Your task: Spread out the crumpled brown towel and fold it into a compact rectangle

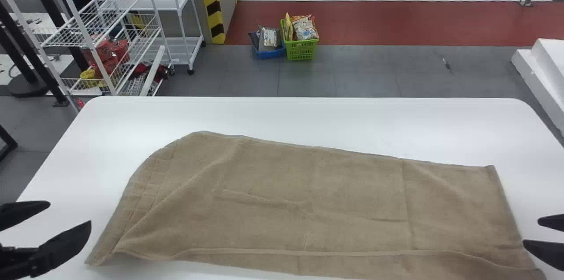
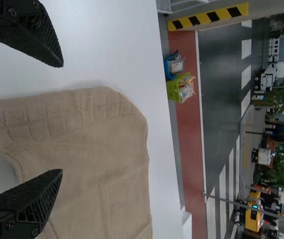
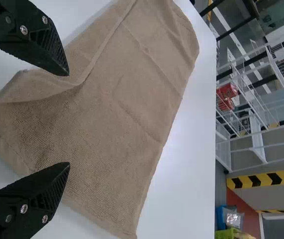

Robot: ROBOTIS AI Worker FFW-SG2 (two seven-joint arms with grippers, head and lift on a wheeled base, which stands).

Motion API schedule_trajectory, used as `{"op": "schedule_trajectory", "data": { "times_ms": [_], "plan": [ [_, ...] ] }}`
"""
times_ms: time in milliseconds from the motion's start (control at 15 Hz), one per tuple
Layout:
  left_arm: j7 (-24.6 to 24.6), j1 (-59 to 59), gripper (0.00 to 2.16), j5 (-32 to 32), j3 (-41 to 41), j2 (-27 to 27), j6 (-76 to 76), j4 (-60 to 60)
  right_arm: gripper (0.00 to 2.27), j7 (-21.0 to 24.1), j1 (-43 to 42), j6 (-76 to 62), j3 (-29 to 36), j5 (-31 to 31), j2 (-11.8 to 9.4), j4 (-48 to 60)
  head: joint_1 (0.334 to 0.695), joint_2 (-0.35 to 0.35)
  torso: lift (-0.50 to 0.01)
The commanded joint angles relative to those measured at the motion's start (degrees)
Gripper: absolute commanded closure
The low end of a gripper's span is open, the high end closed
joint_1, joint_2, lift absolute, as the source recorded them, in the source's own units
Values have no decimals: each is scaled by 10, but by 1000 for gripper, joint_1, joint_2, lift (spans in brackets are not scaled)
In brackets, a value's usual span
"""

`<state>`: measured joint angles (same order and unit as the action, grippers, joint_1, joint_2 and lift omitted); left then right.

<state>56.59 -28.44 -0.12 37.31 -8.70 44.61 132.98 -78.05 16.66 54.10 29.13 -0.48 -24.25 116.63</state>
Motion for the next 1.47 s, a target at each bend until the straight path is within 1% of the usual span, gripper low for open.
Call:
{"op": "schedule_trajectory", "data": {
  "times_ms": [0,67,133,200,267,333,400,533,600,733,933,1133,1400],
  "plan": [
    [1,1,56,-3,-4,0,0,0,323,-3,-18,48,3,-5,11,21,695,54,-127],
    [1,1,56,-4,-4,0,2,0,441,-3,-24,56,1,5,11,26,695,57,-127],
    [1,1,56,-4,-4,0,2,0,711,-3,-36,58,-5,22,10,30,695,60,-127],
    [1,1,56,-5,-4,0,2,0,1028,-3,-44,63,-13,38,10,30,695,62,-127],
    [1,1,56,-5,-4,0,2,0,1558,-3,-51,65,-28,58,6,29,695,62,-127],
    [-1,6,66,-5,-4,0,7,0,1963,-3,-55,69,-38,75,3,29,695,59,-127],
    [-2,7,66,-6,-5,0,7,0,2071,-3,-59,76,-45,88,3,29,695,59,-127],
    [-2,11,70,-6,-8,0,11,-4,2078,-3,-59,74,-58,113,-1,30,695,59,-127],
    [-2,13,70,-6,-7,0,11,-6,2118,-3,-59,74,-65,129,-3,30,695,58,-127],
    [-2,14,70,-6,-7,-3,11,-10,2125,-3,-59,79,-87,165,-16,28,695,52,-127],
    [-1,15,70,-5,-7,-4,9,-14,2125,-3,-49,77,-122,212,-20,28,695,46,-127],
    [1,15,70,-5,-7,-6,9,-16,2125,-3,-51,76,-141,226,-19,25,695,54,-127],
    [4,15,73,-5,-2,-8,9,-18,2125,-3,-48,77,-201,252,-19,25,695,76,-127]
  ]
}}
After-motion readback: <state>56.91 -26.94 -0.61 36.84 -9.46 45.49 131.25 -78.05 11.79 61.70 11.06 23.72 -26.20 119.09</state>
